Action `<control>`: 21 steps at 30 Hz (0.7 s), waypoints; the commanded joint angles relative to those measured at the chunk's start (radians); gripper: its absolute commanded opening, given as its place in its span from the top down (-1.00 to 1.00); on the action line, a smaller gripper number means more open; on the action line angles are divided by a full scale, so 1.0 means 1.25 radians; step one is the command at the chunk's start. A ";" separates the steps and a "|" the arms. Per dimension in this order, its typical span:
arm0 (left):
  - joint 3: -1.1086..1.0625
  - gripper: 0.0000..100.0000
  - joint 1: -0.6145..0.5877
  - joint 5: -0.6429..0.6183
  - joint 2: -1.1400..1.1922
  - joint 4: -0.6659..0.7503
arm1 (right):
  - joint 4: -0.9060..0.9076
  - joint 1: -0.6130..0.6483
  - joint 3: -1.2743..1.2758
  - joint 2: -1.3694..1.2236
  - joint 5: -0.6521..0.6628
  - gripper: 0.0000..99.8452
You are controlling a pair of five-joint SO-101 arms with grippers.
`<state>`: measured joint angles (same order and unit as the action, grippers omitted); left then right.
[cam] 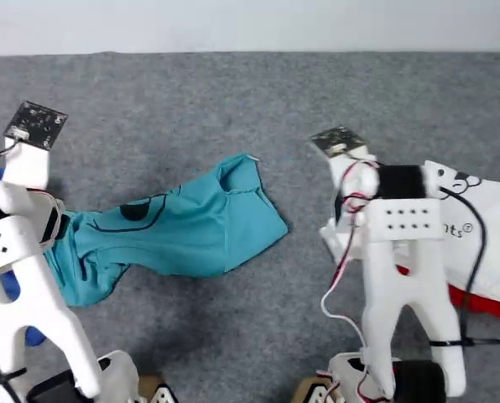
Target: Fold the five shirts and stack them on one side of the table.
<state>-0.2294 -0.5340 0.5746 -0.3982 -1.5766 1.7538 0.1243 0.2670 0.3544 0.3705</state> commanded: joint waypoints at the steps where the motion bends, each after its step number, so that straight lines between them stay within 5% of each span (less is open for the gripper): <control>1: 0.033 0.69 -0.006 0.006 -0.027 -0.016 | -0.010 0.079 -0.042 0.015 -0.007 0.60; 13: 0.031 0.70 -0.007 -0.058 -0.021 -0.038 | -0.047 0.314 -0.374 -0.370 -0.009 0.60; 21: 0.030 0.70 -0.130 -0.085 -0.018 0.020 | -0.042 0.390 -0.533 -0.650 -0.009 0.60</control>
<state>-0.2232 -0.6444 0.4795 -0.3982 -1.5873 1.6970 0.5953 -0.3145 -0.3821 0.3705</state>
